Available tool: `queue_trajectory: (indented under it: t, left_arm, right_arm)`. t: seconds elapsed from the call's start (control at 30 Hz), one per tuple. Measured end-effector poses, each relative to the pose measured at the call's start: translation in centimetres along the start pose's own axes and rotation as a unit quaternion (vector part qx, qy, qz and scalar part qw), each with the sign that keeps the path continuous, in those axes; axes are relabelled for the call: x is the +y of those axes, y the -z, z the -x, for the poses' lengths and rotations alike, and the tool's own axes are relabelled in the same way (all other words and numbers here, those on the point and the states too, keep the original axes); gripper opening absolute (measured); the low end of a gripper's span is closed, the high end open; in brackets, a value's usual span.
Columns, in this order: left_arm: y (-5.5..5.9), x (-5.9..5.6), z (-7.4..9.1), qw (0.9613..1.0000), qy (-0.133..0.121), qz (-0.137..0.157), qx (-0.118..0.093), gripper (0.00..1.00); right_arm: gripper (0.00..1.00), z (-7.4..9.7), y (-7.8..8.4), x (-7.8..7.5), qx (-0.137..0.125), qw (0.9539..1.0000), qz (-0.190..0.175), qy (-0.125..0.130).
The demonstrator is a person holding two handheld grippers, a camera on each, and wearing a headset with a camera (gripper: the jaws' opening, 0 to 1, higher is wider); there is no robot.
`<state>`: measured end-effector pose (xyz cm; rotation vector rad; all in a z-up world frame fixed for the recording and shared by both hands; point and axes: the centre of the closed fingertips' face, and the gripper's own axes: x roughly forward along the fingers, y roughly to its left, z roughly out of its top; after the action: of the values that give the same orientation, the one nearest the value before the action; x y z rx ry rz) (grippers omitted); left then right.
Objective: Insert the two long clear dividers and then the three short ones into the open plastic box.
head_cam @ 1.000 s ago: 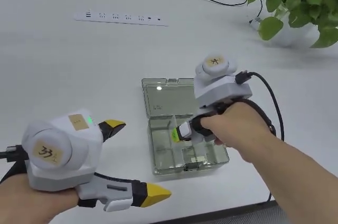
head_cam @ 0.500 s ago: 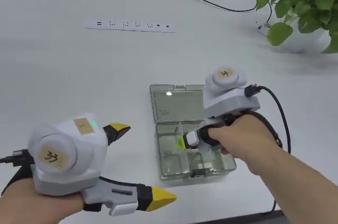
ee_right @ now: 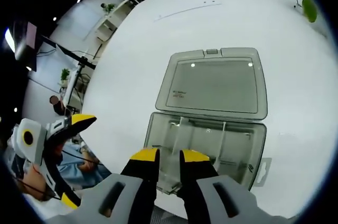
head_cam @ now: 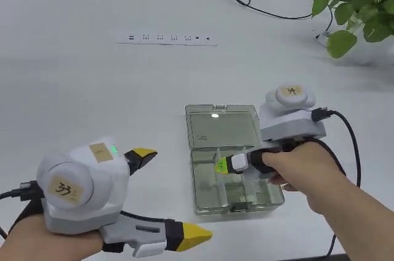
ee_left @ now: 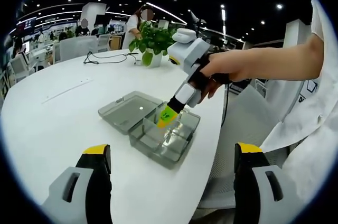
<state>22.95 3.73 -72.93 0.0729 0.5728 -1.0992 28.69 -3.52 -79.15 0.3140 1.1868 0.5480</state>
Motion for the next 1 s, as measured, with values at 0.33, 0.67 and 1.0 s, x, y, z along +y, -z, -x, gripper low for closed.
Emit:
queue_trajectory:
  t: [0.33, 0.67, 1.0]
  left_arm:
    - [-1.5, -0.6, 0.3, 0.9995, -0.027, 0.015, -0.010, 1.00]
    - [-2.3, -1.5, 0.1, 0.9980, -0.054, 0.028, -0.019, 1.00]
    - [-3.0, -2.4, -0.9, 0.9962, -0.068, 0.039, -0.039, 1.00]
  right_arm:
    - [0.25, 4.3, -1.6, 1.5, -0.067, 0.9947, 0.004, -0.078]
    - [0.36, 9.0, -1.7, 3.1, -0.109, 0.9802, 0.056, -0.156]
    - [0.53, 13.2, -0.4, 1.4, -0.107, 0.9666, 0.146, -0.181]
